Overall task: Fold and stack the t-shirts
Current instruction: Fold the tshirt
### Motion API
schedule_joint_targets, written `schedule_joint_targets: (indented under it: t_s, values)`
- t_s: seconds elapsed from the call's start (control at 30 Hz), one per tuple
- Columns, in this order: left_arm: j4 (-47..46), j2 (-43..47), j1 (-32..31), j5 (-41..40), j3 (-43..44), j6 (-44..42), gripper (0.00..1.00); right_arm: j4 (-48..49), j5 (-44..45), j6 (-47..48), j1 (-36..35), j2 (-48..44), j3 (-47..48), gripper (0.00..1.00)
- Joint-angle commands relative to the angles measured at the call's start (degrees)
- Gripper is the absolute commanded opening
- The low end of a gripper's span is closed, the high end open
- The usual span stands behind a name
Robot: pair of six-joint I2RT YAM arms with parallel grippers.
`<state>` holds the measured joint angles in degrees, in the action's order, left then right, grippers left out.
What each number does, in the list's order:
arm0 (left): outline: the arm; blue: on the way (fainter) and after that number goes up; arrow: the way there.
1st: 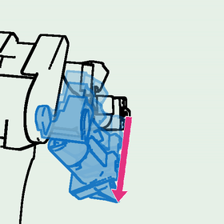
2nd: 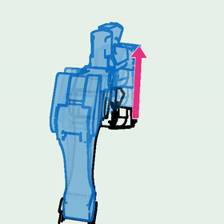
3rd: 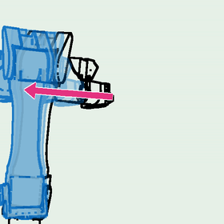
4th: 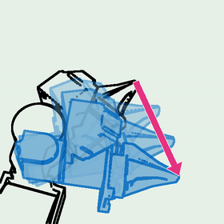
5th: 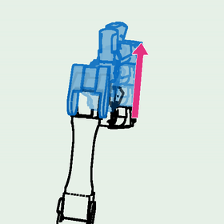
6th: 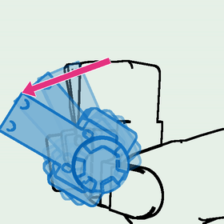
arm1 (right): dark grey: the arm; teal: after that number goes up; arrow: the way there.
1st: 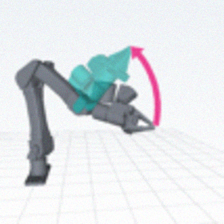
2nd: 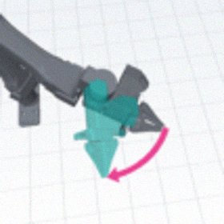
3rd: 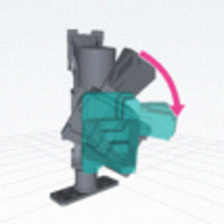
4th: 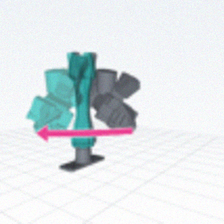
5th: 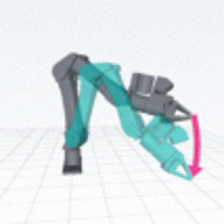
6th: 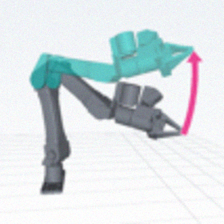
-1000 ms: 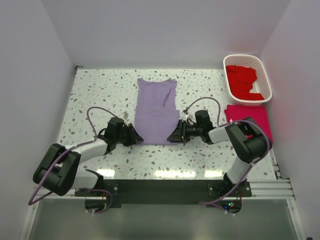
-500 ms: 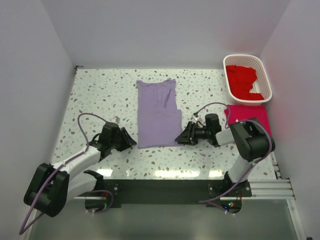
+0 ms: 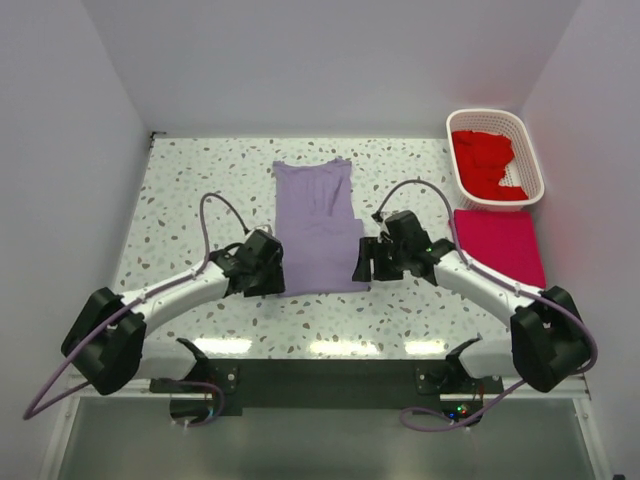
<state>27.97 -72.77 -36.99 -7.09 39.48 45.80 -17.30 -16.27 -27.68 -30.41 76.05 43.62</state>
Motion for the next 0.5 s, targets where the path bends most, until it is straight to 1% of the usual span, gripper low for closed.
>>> schedule_joint_targets:
  t_s: [0.0, 0.07, 0.1, 0.2, 0.47]
  values:
    - [3.7, -3.1, -1.7, -4.3, 3.2, -1.6, 0.59, -12.2, 13.1, 2.5, -1.9, -0.8, 2.3, 0.64]
    - [3.6, -5.8, -2.3, -4.4, 4.6, -1.9, 0.56, -13.4, 14.0, 2.5, -3.1, -0.6, 2.5, 0.64]
    - [3.6, -6.6, -2.5, -4.5, 5.2, -2.0, 0.53, -13.4, 14.5, 2.5, -3.2, -0.6, 2.6, 0.64]
    - [3.3, -9.0, -3.1, -4.6, 6.5, -2.3, 0.48, -13.2, 14.9, 2.4, -4.1, -0.5, 2.8, 0.64]
    - [0.6, -10.6, -3.5, -4.6, 5.6, -1.4, 0.44, -12.4, 15.9, 2.4, -5.6, 1.5, 2.9, 0.63]
